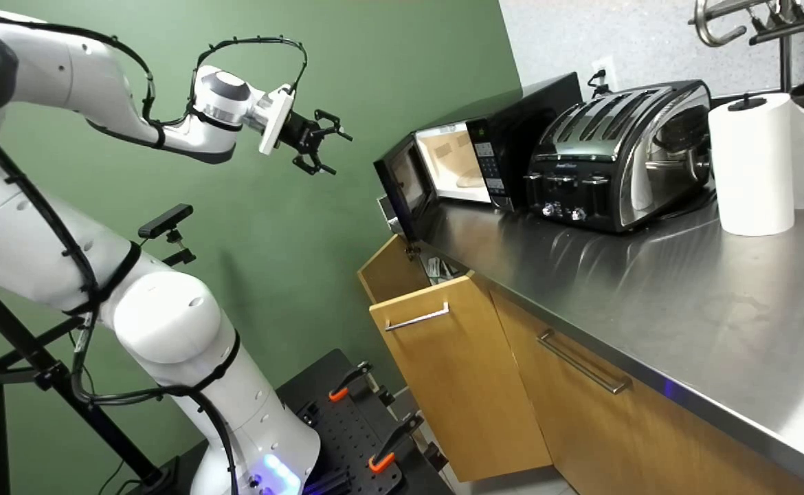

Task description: Close the microwave door

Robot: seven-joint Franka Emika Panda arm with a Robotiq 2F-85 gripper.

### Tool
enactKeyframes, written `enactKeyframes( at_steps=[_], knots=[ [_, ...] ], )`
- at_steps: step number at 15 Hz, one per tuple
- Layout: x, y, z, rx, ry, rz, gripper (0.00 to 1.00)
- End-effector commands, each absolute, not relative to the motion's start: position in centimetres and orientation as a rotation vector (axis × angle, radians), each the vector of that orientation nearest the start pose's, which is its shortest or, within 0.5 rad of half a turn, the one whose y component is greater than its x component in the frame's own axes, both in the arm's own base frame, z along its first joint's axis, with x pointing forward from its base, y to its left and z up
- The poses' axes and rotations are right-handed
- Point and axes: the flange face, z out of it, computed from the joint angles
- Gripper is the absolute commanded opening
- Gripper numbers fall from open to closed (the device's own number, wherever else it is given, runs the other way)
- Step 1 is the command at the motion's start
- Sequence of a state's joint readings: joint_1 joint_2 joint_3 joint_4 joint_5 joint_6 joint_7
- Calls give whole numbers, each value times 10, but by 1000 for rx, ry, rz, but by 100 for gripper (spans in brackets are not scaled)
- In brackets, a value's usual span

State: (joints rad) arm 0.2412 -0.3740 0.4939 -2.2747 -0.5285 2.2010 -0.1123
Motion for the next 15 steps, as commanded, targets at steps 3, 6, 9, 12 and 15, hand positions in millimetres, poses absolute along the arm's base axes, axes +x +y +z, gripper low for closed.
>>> enactKeyframes(
  at_steps=[3, 6, 9, 12, 15],
  knots=[
    [417, 389, 493, 1821, 1430, 446, 100],
    [405, 376, 483, 1889, 1447, 446, 100],
    [404, 374, 490, 1889, 1436, 459, 100],
    [402, 383, 494, 1857, 1428, 484, 94],
    [399, 403, 492, 1736, 1446, 511, 69]
  ],
)
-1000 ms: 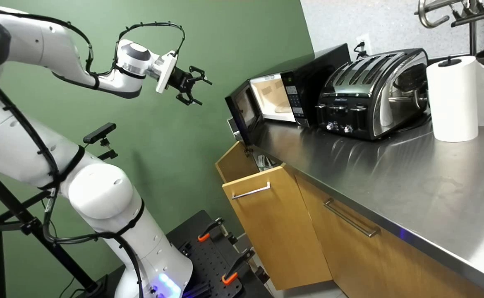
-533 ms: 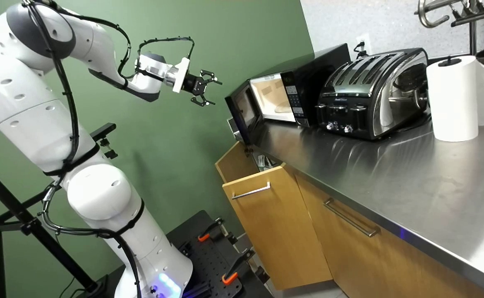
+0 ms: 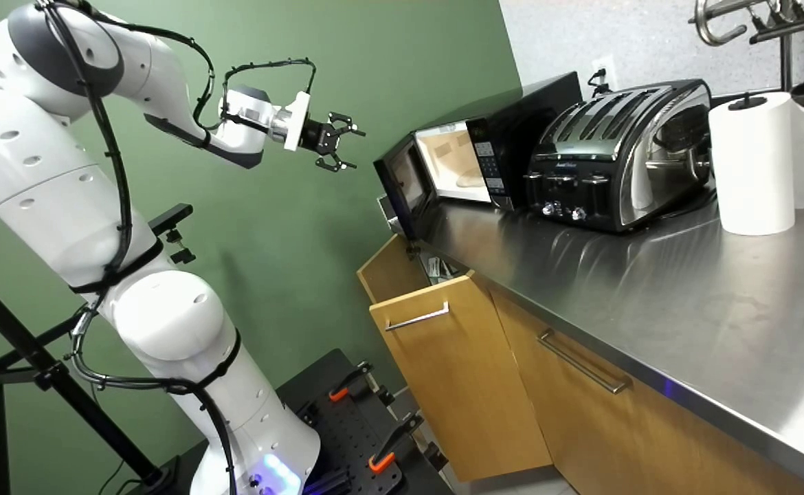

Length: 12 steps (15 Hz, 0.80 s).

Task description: Close the microwave door

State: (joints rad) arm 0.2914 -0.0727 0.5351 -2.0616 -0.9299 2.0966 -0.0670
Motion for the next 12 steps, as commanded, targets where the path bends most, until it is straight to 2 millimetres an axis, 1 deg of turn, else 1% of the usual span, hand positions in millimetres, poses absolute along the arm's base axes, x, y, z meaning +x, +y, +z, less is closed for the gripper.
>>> enactKeyframes(
  at_steps=[1, 2, 4, 8, 9, 12],
  knots=[
    [397, 411, 490, 1689, 1457, 518, 60],
    [396, 420, 487, 1645, 1464, 517, 53],
    [399, 431, 477, 1588, 1477, 484, 38],
    [415, 444, 450, 1536, 1495, 419, 7],
    [420, 448, 444, 1530, 1505, 411, 1],
    [433, 460, 423, 1510, 1532, 395, 0]
  ],
)
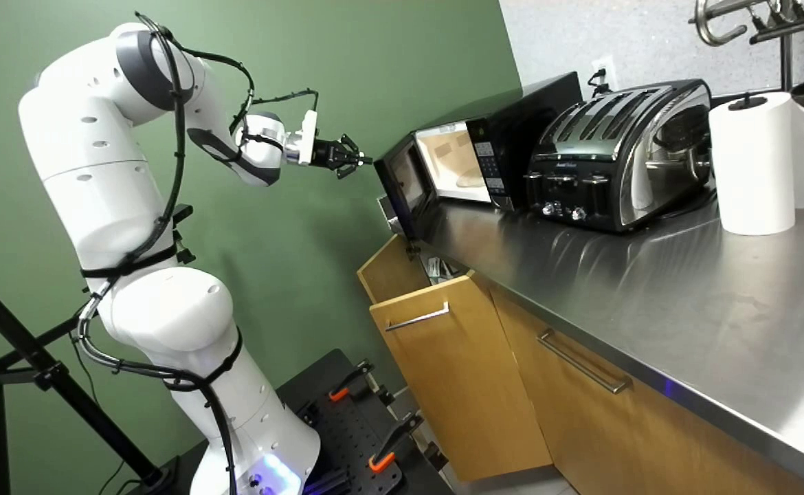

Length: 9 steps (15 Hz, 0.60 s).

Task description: Close the microwave door

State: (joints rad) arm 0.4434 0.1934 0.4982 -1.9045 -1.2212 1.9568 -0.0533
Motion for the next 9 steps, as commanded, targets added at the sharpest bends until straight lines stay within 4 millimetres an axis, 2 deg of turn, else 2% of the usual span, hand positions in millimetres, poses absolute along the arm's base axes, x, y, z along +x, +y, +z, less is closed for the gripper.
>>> enactKeyframes(
  at_steps=[1, 5, 9],
  knots=[
    [436, 463, 416, 1502, 1540, 386, 0],
    [455, 464, 396, 1484, 1517, 366, 0],
    [481, 449, 395, 1443, 1467, 360, 0]
  ],
)
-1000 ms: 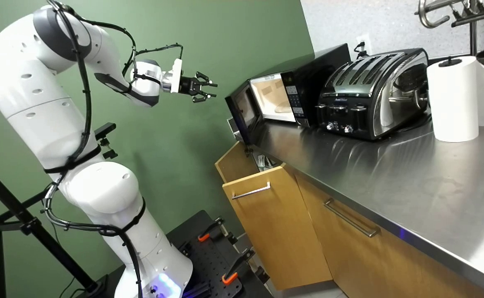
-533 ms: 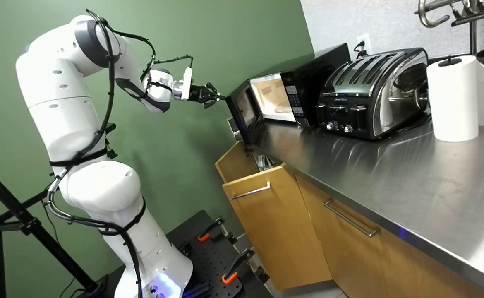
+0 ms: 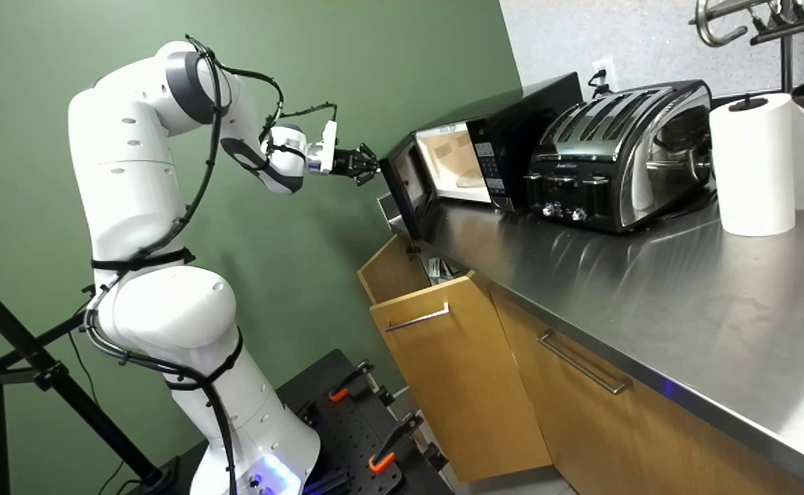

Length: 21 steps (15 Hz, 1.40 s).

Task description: Close the microwave door

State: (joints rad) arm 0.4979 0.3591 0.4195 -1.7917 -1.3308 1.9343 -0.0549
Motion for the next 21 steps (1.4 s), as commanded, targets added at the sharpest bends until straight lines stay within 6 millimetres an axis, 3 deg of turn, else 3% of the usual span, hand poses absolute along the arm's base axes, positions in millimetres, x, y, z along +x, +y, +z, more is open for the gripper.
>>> enactKeyframes(
  at_steps=[1, 4, 11, 19, 21],
  knots=[
    [489, 443, 397, 1436, 1456, 360, 0],
    [512, 424, 400, 1437, 1433, 355, 0],
    [570, 365, 387, 1522, 1395, 345, 0],
    [619, 292, 415, 1685, 1228, 514, 0],
    [626, 281, 416, 1721, 1207, 544, 0]
  ],
)
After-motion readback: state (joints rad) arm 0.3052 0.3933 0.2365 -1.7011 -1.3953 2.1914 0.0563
